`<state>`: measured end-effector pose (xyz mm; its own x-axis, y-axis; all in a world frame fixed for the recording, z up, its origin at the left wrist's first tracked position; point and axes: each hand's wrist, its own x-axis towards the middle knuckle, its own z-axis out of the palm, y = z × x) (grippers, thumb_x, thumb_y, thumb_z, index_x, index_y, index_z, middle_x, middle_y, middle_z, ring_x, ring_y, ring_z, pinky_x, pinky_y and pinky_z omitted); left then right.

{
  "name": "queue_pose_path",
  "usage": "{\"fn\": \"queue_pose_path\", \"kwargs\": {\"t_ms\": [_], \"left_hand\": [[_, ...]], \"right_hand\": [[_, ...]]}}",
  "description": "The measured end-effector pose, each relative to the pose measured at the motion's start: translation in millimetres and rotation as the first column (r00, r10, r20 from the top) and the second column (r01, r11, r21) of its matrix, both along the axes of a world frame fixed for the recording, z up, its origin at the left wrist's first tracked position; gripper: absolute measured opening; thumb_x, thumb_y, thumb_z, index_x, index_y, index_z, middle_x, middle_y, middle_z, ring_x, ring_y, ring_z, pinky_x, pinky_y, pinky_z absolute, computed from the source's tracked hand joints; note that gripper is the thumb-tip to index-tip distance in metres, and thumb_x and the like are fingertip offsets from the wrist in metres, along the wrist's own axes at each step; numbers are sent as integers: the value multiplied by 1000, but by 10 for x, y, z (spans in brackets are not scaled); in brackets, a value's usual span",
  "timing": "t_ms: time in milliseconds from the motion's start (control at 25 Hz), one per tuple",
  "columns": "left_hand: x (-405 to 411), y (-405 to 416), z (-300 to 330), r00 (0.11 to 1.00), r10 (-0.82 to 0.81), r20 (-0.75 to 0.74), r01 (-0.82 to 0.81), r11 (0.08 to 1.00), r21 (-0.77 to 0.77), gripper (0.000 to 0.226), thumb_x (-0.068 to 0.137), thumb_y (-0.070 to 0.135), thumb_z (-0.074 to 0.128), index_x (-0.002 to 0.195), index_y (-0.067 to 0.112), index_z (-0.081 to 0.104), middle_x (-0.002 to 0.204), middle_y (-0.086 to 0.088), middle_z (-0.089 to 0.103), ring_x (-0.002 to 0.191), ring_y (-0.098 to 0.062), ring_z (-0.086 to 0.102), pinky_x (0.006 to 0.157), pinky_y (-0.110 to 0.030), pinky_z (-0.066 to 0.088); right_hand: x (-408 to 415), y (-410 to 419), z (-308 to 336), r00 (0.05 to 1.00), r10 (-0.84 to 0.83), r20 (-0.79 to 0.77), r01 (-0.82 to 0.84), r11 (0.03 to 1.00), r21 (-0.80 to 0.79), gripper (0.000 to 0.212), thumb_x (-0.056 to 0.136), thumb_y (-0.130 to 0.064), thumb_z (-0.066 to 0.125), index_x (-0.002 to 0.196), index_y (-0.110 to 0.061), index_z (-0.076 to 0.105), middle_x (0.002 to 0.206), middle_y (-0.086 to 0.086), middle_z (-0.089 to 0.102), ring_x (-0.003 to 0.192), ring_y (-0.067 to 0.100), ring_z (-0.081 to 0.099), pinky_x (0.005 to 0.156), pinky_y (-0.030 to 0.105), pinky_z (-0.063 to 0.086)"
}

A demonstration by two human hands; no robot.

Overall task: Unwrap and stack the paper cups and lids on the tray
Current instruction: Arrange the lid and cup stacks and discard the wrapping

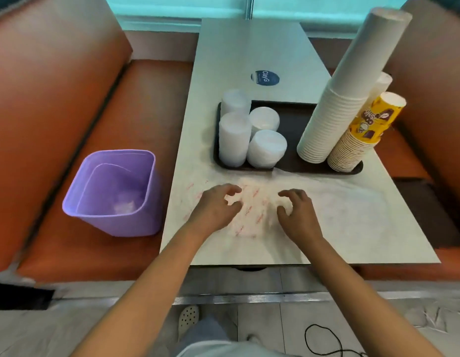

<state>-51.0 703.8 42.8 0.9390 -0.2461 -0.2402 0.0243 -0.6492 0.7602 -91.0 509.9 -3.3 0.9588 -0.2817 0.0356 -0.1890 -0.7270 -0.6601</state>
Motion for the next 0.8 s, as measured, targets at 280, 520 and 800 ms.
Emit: {"fn": "queue_pose_path", "kwargs": {"t_ms": [280, 520, 800], "left_hand": [[-456, -410, -371, 984, -127, 124, 57, 888, 456, 53, 91, 46, 53, 139, 28, 40, 154, 0, 20, 142, -18, 19, 116, -45, 11], [-595, -697, -412, 981, -162, 106, 104, 903, 416, 52, 93, 48, 48, 139, 25, 43, 153, -1, 24, 142, -18, 21, 117, -43, 4], [-383, -810, -125, 995, 91, -49, -101, 958, -267, 92, 81, 34, 72, 151, 26, 12, 148, 2, 35, 138, -16, 30, 102, -28, 28]], "right_hand": [[-492, -621, -271, 942, 109, -318, -214, 924, -316, 53, 89, -53, 52, 138, -37, 42, 156, -4, 21, 145, 21, 10, 113, 55, 6], [-551, -669, -265, 989, 77, -123, -75, 997, 18, 31, 96, -35, 50, 115, -19, 68, 140, -3, 51, 137, 19, 34, 115, 52, 9], [-497, -699, 689, 959, 275, -71, -141, 681, 719, 25, 98, -16, 46, 102, -7, 69, 96, 0, 67, 82, 16, 62, 72, 24, 48]]}}
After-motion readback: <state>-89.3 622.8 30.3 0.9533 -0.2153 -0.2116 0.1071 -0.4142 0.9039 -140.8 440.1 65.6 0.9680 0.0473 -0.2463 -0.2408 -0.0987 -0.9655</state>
